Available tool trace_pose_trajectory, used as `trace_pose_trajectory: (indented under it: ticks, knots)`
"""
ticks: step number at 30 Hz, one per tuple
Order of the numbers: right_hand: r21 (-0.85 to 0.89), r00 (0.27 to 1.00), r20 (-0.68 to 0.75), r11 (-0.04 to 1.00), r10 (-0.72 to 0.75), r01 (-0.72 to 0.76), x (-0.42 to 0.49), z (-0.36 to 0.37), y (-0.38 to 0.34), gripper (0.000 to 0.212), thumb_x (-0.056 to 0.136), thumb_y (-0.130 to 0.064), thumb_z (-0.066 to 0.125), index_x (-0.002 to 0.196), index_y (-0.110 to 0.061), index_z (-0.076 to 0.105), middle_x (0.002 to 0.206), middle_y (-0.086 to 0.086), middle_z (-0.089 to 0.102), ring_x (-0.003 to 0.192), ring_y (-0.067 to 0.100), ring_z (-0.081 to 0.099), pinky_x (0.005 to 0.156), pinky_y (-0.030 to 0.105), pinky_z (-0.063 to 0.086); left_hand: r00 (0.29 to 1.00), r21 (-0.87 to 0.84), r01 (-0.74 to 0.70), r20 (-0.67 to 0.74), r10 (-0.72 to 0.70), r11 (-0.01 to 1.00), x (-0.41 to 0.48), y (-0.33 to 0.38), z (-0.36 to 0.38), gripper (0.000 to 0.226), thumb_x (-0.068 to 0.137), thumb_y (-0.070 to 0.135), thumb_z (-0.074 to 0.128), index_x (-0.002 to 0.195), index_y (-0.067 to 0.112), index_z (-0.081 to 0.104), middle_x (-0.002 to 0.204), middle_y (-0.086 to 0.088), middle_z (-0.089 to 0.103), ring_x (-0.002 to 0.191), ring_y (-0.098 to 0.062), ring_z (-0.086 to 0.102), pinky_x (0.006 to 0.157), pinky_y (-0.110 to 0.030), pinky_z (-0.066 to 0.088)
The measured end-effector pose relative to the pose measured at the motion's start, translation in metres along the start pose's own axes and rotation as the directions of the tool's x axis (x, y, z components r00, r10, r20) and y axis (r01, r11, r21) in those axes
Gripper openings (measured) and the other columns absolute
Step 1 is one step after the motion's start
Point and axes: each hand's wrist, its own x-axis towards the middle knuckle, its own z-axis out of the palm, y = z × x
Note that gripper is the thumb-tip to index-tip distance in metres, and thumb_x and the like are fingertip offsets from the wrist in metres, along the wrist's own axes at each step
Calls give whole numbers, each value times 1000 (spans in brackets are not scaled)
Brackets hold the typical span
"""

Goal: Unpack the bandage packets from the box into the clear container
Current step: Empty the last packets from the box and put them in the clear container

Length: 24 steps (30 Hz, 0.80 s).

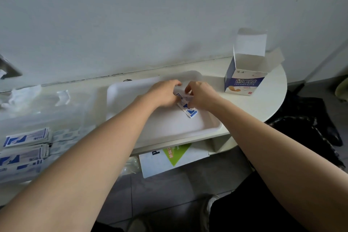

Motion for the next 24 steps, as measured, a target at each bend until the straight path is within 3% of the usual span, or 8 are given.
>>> trace_pose_trajectory:
  ticks: [3,9,13,18,24]
  knots:
    - [29,1000,-1,1000,-11,11,0,0,1,45,80,-14,70,122,-10,56,122,11,59,110,28,56,79,26,40,999,67,-6,33,3,998,2,4,-2,60,77,39,76,130,25,51,118,-7,55,108,-28,55,75,-26,39]
    - [55,999,-9,998,-39,40,0,4,4,41,77,-19,74,116,-12,61,116,10,62,103,28,57,75,27,40,999,49,40,7,-41,998,0,4,0,38,75,27,81,107,18,63,108,-7,36,89,-26,50,69,-26,37]
    - [62,995,-54,994,-88,92,-3,2,5,36,73,-27,75,105,-13,65,99,5,54,89,23,51,69,26,34,997,47,-28,-64,31,998,-5,-2,-1,27,78,25,77,102,19,65,98,-3,54,88,-24,54,70,-27,39]
    - [5,952,-230,978,-202,209,-4,-6,-4,16,80,-25,69,89,-12,69,91,5,57,83,24,53,68,34,45,980,-78,-63,-194,47,995,-28,-11,-16,21,76,25,76,92,18,64,88,1,64,79,-20,56,62,-25,35]
    - [-39,967,-45,968,-249,248,-15,6,1,14,82,-27,70,95,-20,69,94,0,59,80,14,53,70,28,46,990,-42,24,-135,-30,999,-55,-32,-6,18,77,25,75,93,19,69,92,0,61,74,-16,50,51,-19,34]
